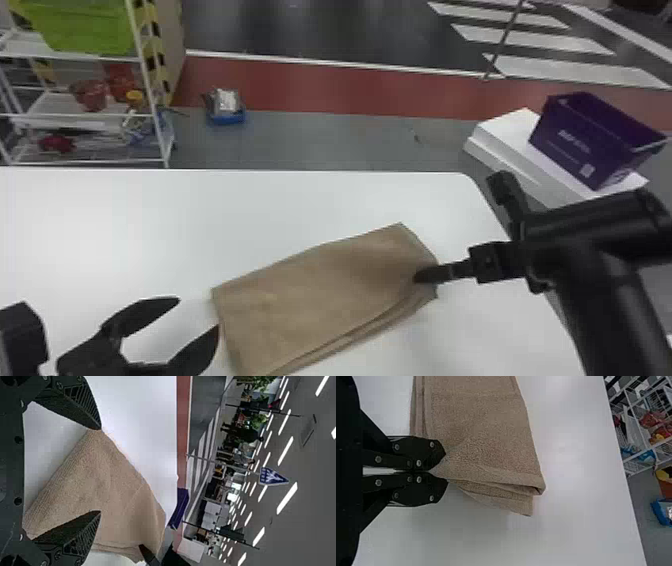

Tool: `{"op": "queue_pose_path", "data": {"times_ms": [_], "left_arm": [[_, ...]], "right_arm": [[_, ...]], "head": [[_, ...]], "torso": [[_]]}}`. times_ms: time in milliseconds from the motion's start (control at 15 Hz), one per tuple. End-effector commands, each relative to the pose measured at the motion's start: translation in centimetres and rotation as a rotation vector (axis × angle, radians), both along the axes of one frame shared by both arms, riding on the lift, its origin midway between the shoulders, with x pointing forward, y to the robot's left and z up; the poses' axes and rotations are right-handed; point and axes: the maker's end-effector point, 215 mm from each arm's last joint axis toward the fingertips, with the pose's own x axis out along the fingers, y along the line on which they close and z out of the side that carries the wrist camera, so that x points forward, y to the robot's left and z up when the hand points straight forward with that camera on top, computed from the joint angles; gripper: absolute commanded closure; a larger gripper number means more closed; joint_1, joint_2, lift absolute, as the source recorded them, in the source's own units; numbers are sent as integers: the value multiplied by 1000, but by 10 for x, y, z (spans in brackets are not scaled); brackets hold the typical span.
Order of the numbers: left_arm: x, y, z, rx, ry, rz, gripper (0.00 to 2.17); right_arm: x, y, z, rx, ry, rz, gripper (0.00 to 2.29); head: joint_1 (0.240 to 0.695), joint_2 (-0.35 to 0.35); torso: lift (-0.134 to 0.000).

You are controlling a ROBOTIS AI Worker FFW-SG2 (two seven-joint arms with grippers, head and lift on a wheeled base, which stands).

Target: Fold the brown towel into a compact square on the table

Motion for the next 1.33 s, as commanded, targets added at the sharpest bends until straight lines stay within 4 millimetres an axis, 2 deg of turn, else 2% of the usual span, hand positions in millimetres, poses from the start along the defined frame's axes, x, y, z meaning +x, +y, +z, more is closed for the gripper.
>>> {"op": "queue_pose_path", "data": {"times_ms": [0,133,200,333,467,667,867,933,1067,1267], "left_arm": [[0,0,0,-2,0,1,144],[0,3,0,-1,1,7,144],[0,3,0,0,1,8,144],[0,7,-1,-1,2,15,144],[0,8,0,-2,2,16,144],[-1,12,-3,0,6,23,144],[0,12,-2,-2,3,22,144],[0,12,-2,-2,3,22,144],[-1,12,-3,-4,4,20,144],[-1,13,-3,-3,4,21,144]], "right_arm": [[11,9,24,-6,-59,26,1146],[9,50,45,-36,-129,140,1146],[0,70,44,-59,-142,199,1146],[-27,116,30,-119,-148,327,1146],[-52,146,13,-153,-132,416,1146],[-77,171,-1,-197,-124,501,1146],[-84,191,-8,-208,-123,534,1133],[-85,197,-7,-199,-126,537,883],[-90,205,-4,-169,-126,546,120],[-97,214,17,-70,-153,545,36]], "head": [[695,-204],[695,-197],[695,-184],[695,-141],[695,-66],[695,7],[695,46],[695,57],[695,76],[695,103]], "torso": [[-124],[-124],[-124],[-124],[-124],[-124],[-124],[-124],[-124],[-124]]}}
